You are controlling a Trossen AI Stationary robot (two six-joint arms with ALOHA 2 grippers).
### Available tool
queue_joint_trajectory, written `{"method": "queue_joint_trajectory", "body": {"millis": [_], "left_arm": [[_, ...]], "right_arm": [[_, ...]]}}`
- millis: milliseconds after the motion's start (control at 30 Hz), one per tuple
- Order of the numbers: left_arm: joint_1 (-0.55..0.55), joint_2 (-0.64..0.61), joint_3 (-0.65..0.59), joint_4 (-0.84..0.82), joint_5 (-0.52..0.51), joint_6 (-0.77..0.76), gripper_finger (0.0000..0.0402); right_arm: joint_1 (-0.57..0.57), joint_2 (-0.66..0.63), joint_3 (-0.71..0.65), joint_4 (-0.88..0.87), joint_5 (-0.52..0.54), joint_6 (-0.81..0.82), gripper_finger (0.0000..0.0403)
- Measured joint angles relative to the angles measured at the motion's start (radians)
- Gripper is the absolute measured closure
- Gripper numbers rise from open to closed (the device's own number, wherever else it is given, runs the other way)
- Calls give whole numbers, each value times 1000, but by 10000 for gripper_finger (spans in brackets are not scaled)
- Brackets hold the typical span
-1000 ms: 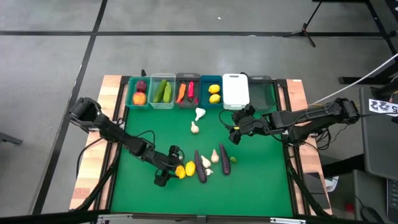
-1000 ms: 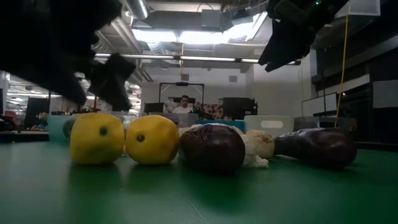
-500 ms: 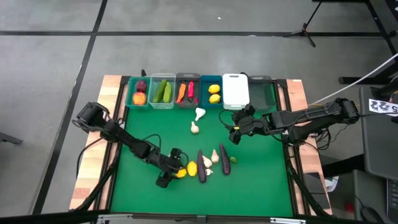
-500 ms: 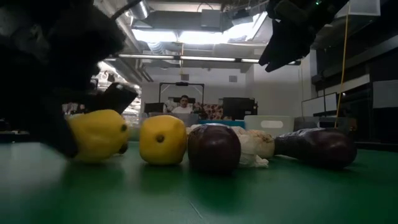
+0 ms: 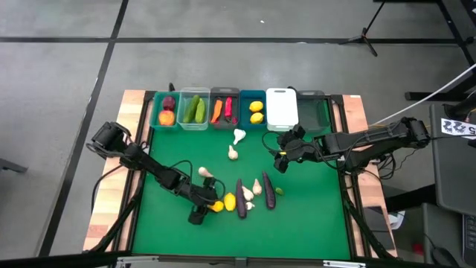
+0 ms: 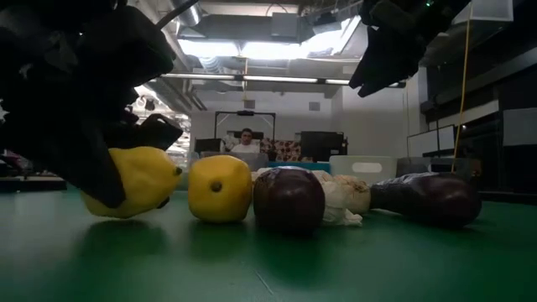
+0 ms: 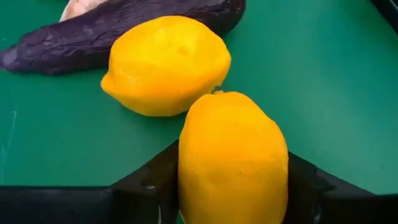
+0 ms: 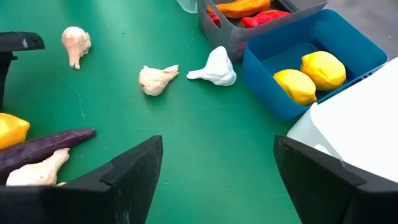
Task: Sort produce into baskets
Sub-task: Put the lemon into the blue bin
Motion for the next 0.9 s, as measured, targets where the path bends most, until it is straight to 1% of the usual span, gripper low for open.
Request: {"method": "queue_joint_trajectory", "body": {"millis": [100,233,333,467,533,667,700,733,900], "left_arm": [[0,0,0,22,-15,-57,223],[7,-13,22,53,-22,-133,212],[23,-47,54,51,-23,-128,209],[65,-111,80,45,-29,-84,212],[96,-143,87,45,-71,-61,212],[179,-177,96,52,-287,-43,208],[206,-179,100,52,-327,-43,207],[236,-179,105,53,-346,-44,206],[382,-167,128,52,-350,-43,206]], "right_arm": [[0,0,0,0,0,0,98],[0,0,0,1,-20,0,98],[0,0,0,0,-43,-7,98],[0,0,0,2,-45,-19,98],[0,0,0,3,-45,-19,98],[0,0,0,5,-44,-19,98],[0,0,0,6,-45,-19,98],[0,0,0,6,-45,-19,98],[0,0,0,7,-44,-19,98]]}}
